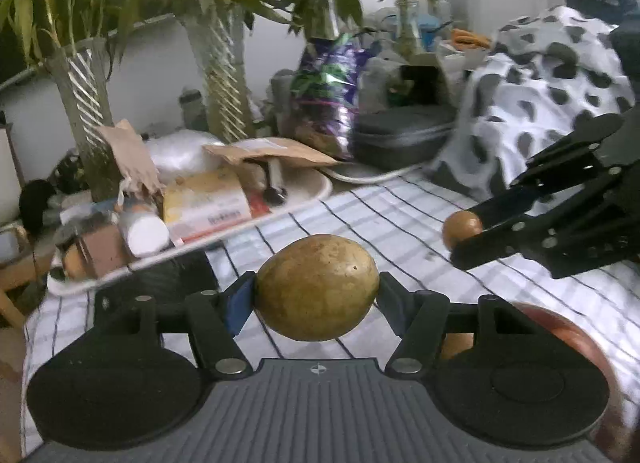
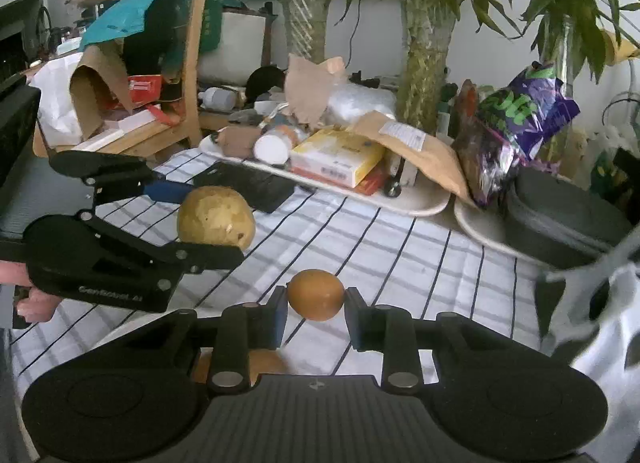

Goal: Organize fruits
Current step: 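Carry both fruits to the plate and open both tools to release them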

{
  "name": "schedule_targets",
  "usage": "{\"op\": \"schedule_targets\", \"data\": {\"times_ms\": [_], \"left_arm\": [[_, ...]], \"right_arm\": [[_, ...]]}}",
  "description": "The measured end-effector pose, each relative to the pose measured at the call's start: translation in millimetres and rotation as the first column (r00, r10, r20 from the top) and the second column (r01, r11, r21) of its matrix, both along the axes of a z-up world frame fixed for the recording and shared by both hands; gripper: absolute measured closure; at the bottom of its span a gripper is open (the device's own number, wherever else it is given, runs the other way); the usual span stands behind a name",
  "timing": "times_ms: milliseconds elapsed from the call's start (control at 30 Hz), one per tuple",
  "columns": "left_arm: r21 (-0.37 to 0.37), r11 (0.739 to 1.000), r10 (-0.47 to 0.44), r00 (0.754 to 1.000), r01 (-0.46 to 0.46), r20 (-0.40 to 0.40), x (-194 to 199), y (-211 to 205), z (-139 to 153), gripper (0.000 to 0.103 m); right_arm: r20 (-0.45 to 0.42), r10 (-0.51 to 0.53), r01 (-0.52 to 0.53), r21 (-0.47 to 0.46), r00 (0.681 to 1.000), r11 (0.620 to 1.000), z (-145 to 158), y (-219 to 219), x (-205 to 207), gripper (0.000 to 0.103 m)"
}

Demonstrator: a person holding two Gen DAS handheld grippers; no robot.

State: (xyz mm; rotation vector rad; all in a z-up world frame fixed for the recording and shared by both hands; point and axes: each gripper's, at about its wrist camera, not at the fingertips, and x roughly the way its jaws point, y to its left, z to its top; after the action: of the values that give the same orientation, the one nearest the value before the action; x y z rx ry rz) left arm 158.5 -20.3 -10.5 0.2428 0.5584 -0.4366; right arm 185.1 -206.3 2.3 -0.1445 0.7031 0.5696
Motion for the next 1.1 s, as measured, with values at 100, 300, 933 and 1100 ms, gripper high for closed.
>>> {"op": "schedule_targets", "data": {"times_ms": [100, 300, 933, 1100], "left_arm": [[-0.033, 0.999, -0.021, 0.999, 0.020, -0.040, -23, 1, 0, 0.041], [-0.058, 0.998, -0.044, 0.994, 0.038, -0.102, -53, 3, -3, 0.040], [-0.173, 0.982, 0.044, 0.985, -0.073, -0.169, -99, 28, 14, 0.024], [-0.133, 0.983, 0.097, 0.975, -0.125, -0.198, -126, 34, 16, 0.024]], "right_arm": [[-0.019, -0.011, 0.011, 0.003, 1.000, 1.000, 1, -3, -21, 0.072], [-0.093, -0.021, 0.023, 0.015, 0.995, 1.000, -3, -6, -47, 0.071], [-0.103, -0.188, 0.188, -0.006, 0.977, 0.982, 7, -13, -107, 0.000], [-0.101, -0.279, 0.278, -0.020, 0.955, 0.960, 7, -13, -139, 0.000]]}}
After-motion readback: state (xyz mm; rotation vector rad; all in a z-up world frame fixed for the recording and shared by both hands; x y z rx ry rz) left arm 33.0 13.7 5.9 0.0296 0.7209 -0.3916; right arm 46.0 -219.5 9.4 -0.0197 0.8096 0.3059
